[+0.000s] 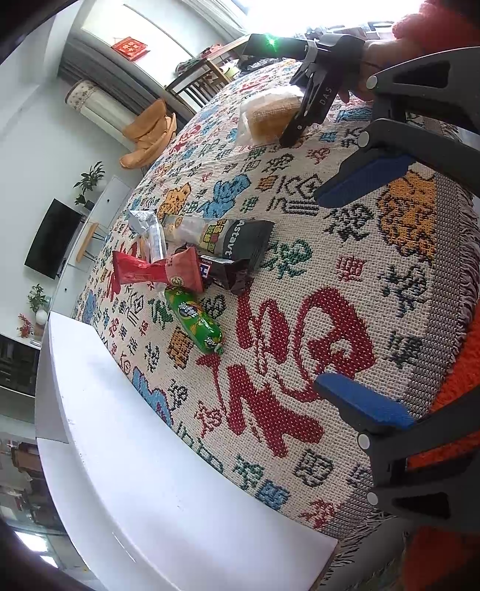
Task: Organize snacks
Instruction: 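Grasp the green sausage stick with the left gripper while the right gripper carries the bread toward the box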
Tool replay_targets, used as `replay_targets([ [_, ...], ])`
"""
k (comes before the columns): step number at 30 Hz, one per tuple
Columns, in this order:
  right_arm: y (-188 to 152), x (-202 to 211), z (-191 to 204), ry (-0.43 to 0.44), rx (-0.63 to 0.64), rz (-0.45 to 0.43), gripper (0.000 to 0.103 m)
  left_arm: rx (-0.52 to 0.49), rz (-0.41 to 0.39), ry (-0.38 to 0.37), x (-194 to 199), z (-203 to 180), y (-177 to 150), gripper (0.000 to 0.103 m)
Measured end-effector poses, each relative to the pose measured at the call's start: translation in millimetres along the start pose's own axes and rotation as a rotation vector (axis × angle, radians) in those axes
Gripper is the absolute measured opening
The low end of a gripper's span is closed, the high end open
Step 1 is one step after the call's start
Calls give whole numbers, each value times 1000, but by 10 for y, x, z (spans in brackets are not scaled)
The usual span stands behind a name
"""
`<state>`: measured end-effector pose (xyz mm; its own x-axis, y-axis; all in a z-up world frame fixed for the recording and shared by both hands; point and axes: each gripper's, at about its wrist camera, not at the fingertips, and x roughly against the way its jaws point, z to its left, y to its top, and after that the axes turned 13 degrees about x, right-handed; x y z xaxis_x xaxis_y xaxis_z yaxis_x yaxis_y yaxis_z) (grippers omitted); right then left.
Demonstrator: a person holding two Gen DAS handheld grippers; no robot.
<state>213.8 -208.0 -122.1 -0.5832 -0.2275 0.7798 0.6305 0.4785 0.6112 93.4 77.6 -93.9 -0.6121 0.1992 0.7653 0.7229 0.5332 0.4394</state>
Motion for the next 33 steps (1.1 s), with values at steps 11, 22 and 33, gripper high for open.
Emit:
replay_targets([
  [11,0,5,-23,0,-1,0,92,6,11,5,-24,9,3,91],
  [22,-4,9,-22,0,-1,-1,92,50,17,-44,-23,71,277,90],
  [33,-12,14,-24,0,-2,-1,92,-296,169,208,-833,-208,1046,43],
])
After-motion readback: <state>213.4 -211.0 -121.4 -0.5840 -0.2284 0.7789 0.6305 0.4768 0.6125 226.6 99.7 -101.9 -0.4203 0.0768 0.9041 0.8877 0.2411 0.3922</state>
